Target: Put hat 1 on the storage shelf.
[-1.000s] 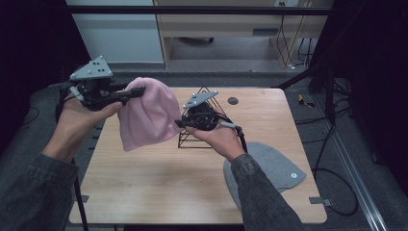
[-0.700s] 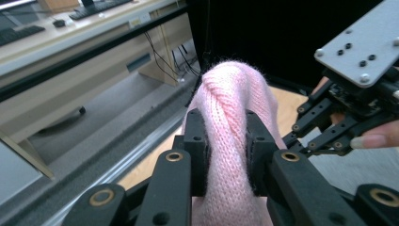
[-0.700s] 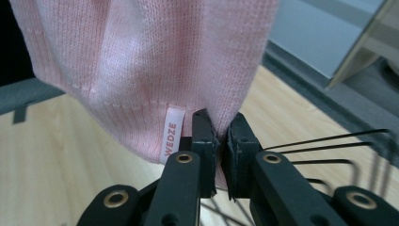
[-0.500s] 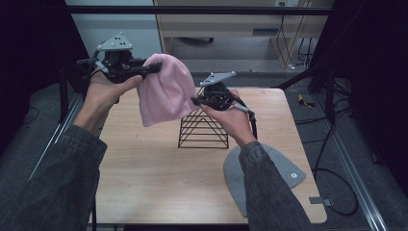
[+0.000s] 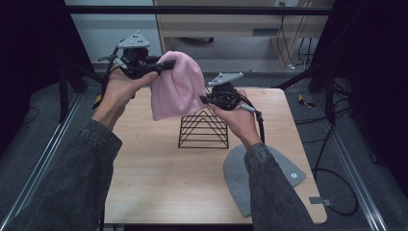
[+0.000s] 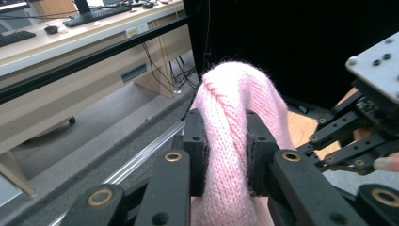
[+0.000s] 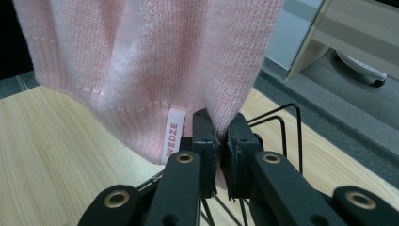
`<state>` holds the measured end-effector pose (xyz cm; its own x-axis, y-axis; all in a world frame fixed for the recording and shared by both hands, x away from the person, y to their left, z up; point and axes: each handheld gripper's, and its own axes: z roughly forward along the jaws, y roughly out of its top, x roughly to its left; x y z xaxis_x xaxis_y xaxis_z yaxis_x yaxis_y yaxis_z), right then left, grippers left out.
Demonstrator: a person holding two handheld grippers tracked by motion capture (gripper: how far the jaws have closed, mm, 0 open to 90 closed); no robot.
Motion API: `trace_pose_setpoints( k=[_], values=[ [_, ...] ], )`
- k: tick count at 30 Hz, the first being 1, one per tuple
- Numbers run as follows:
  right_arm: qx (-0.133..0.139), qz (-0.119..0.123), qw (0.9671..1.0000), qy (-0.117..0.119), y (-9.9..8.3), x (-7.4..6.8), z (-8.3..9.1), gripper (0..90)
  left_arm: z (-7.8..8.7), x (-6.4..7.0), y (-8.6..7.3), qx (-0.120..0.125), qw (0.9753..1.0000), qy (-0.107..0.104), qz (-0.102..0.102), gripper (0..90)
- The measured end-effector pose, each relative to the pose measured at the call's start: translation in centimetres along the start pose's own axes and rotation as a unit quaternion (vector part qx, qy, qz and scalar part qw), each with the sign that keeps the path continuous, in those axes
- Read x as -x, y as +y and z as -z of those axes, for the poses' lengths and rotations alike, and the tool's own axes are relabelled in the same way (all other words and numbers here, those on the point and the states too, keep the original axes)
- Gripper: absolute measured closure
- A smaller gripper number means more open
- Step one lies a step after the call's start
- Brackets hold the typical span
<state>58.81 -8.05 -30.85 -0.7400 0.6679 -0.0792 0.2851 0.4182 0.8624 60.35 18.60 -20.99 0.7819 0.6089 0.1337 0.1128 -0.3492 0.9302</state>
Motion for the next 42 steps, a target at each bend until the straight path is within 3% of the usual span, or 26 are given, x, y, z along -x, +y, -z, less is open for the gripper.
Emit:
trace_pose_setpoints(
  k=[9, 31, 42],
  values=[
    [0.012, -0.010, 0.9999, -0.002, -1.4, 0.2, 0.3, 84.7, -0.8, 0.1, -0.1, -0.009, 0.9998, 0.006, -0.019, 74.2],
    [0.001, -0.017, 0.9994, -0.030, -5.3, 1.4, 1.8, 84.7, -4.9, 2.2, -1.1, -0.013, 0.9992, -0.024, -0.029, 72.7],
    [-0.009, -0.023, 0.9989, -0.039, -7.6, 2.0, 2.0, 84.7, -5.9, 3.3, -2.2, -0.024, 0.9983, -0.038, -0.038, 72.0]
  ],
)
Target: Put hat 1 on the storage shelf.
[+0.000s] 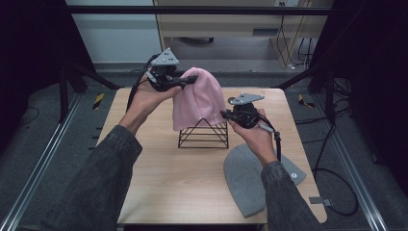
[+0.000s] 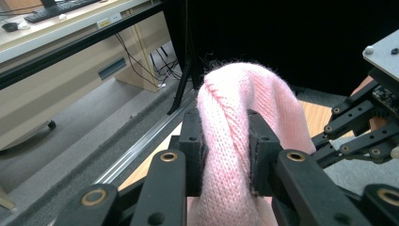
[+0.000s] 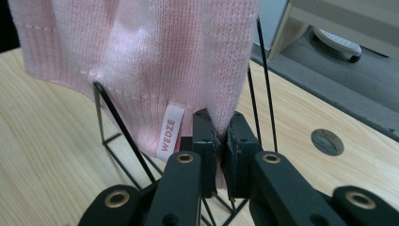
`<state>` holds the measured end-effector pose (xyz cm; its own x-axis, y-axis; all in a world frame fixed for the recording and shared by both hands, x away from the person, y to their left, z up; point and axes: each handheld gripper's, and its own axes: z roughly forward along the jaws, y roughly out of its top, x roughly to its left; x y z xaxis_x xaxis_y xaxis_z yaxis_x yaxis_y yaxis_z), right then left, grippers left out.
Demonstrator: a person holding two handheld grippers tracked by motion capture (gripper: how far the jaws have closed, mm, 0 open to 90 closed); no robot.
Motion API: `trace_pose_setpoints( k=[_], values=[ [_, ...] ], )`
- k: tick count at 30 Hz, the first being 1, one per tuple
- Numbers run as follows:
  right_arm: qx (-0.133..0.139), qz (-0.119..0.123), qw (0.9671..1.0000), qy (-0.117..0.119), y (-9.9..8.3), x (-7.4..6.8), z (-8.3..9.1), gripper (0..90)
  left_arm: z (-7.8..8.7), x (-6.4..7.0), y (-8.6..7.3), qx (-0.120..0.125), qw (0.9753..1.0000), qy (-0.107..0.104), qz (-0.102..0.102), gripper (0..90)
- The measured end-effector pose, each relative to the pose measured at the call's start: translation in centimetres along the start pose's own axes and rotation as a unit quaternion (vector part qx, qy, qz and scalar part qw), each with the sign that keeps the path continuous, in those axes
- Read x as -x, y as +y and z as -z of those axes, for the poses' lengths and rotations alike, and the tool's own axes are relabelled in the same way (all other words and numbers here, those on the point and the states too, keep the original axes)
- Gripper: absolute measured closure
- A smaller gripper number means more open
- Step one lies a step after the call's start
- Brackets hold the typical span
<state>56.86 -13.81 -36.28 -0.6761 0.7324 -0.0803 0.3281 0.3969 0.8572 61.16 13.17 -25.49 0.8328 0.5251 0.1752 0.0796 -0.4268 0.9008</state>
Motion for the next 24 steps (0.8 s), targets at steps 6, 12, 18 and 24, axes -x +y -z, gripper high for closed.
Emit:
trace_pose_setpoints(
  k=[6, 12, 18, 24],
  values=[
    [-0.003, -0.003, 1.0000, -0.003, -0.7, 0.0, 0.0, 84.7, -0.3, 0.5, -0.3, 0.006, 0.9999, -0.011, 0.007, 71.2],
    [-0.010, -0.004, 0.9999, -0.006, -1.5, -0.1, -0.2, 84.6, -0.5, 1.4, -0.3, 0.007, 0.9998, -0.021, 0.004, 71.0],
    [-0.009, -0.007, 0.9999, -0.006, -1.7, -0.2, -0.2, 84.7, -1.1, 1.0, 0.0, -0.001, 1.0000, -0.009, 0.000, 71.2],
    [-0.004, -0.015, 0.9998, -0.013, -2.4, 0.3, 0.5, 84.8, -3.1, 0.6, 0.5, -0.007, 0.9999, -0.008, -0.011, 71.1]
  ],
)
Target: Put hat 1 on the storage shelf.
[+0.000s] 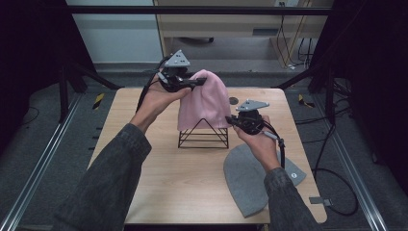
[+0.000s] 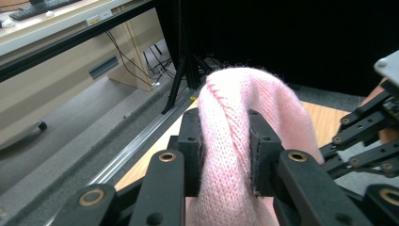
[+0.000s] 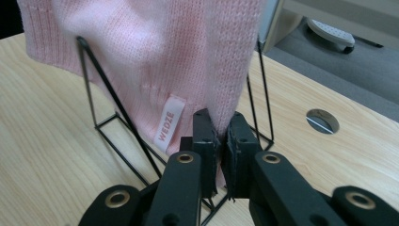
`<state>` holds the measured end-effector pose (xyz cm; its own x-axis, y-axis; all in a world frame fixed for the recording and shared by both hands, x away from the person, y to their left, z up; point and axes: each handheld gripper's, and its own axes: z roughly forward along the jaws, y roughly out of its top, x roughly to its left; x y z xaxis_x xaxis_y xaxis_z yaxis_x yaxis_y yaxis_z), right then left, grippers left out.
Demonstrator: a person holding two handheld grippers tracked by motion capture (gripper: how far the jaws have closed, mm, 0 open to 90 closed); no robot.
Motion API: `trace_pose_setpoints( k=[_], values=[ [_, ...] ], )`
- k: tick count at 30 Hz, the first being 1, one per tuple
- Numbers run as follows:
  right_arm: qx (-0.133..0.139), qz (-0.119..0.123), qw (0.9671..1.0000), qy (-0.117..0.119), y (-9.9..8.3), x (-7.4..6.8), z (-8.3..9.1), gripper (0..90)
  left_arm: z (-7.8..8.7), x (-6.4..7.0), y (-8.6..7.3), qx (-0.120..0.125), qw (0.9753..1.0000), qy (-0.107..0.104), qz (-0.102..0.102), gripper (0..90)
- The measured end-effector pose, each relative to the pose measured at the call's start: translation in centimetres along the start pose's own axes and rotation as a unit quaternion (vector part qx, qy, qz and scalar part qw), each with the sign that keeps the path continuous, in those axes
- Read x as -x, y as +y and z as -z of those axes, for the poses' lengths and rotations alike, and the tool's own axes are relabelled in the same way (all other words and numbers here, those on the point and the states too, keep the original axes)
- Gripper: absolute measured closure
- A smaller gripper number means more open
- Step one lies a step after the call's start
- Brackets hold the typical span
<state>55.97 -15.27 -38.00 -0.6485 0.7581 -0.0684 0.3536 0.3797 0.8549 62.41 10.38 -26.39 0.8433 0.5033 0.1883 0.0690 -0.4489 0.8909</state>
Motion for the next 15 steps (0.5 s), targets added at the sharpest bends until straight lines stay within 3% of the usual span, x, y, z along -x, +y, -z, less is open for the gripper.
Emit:
trace_pose_setpoints(
  k=[4, 7, 13, 15],
  values=[
    [0.004, -0.012, 0.9999, -0.002, -0.4, 0.5, 0.2, 84.8, -0.8, 0.2, 0.4, 0.008, 0.9999, -0.007, -0.009, 71.1],
    [0.002, -0.006, 1.0000, 0.001, -0.8, 0.3, 0.0, 84.8, -0.8, 0.4, 0.0, -0.002, 0.9998, -0.009, -0.017, 71.1],
    [-0.005, -0.004, 1.0000, -0.003, -1.5, -0.2, -0.6, 84.6, -0.1, 0.4, -1.4, -0.009, 0.9998, -0.011, -0.014, 70.9],
    [-0.009, -0.004, 0.9999, -0.004, -1.6, -0.3, -0.8, 84.6, 0.1, 0.3, -2.0, -0.004, 0.9999, -0.014, -0.004, 70.7]
  ],
)
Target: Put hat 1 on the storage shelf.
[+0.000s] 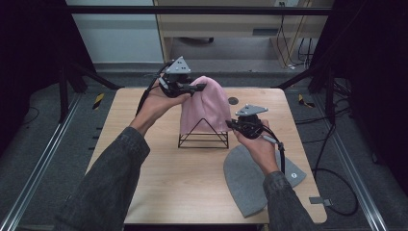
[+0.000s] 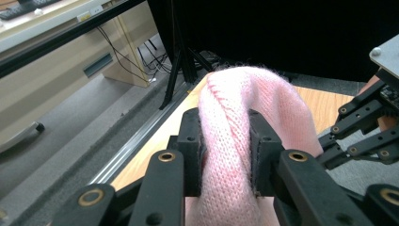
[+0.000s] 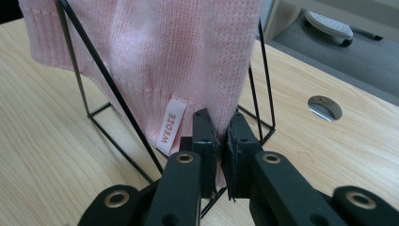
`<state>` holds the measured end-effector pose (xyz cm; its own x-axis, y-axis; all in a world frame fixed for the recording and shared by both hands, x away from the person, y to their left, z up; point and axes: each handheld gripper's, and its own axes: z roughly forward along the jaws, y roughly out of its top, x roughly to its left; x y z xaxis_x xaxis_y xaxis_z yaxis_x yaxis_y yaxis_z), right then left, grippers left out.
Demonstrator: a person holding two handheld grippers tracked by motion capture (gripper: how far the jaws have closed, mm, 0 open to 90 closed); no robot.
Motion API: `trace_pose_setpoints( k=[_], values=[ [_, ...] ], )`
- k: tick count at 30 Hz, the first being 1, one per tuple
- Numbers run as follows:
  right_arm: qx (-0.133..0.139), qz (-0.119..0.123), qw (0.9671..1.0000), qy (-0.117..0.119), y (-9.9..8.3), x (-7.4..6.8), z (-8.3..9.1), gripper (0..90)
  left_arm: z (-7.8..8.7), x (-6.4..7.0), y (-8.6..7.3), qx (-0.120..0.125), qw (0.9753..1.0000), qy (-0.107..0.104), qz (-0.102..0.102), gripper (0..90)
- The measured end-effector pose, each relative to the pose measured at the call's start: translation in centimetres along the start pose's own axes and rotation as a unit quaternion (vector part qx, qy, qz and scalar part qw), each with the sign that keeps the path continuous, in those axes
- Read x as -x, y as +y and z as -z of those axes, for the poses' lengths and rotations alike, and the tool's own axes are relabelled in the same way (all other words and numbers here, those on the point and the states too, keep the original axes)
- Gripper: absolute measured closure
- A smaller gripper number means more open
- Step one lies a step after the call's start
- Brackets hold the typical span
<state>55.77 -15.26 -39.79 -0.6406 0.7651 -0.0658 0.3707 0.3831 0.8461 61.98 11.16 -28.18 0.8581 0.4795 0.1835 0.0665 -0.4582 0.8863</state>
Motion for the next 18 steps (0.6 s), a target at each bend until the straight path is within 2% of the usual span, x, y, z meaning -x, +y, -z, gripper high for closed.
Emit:
trace_pose_setpoints(
  k=[5, 10, 13, 14, 18],
  values=[
    [-0.008, 0.011, 0.9999, -0.006, -0.2, -0.1, -0.2, 84.6, 0.2, 0.5, -0.8, 0.013, 0.9996, -0.011, 0.021, 69.7],
    [-0.021, 0.015, 0.9996, -0.010, -0.7, -0.1, -0.2, 84.4, 0.0, 1.3, -1.3, 0.000, 0.9997, -0.015, 0.021, 69.2],
    [-0.026, 0.011, 0.9996, -0.009, -1.4, -0.1, -0.6, 84.4, -0.2, 1.8, -1.8, -0.006, 0.9993, -0.019, 0.031, 69.2],
    [-0.030, 0.013, 0.9994, -0.010, -1.6, -0.2, -0.8, 84.3, -0.2, 1.8, -1.9, -0.011, 0.9994, -0.020, 0.026, 69.2],
    [-0.037, 0.008, 0.9993, -0.005, -2.1, -0.3, -1.3, 84.1, -0.4, 2.2, -2.3, -0.007, 0.9990, -0.026, 0.034, 69.1]
  ],
)
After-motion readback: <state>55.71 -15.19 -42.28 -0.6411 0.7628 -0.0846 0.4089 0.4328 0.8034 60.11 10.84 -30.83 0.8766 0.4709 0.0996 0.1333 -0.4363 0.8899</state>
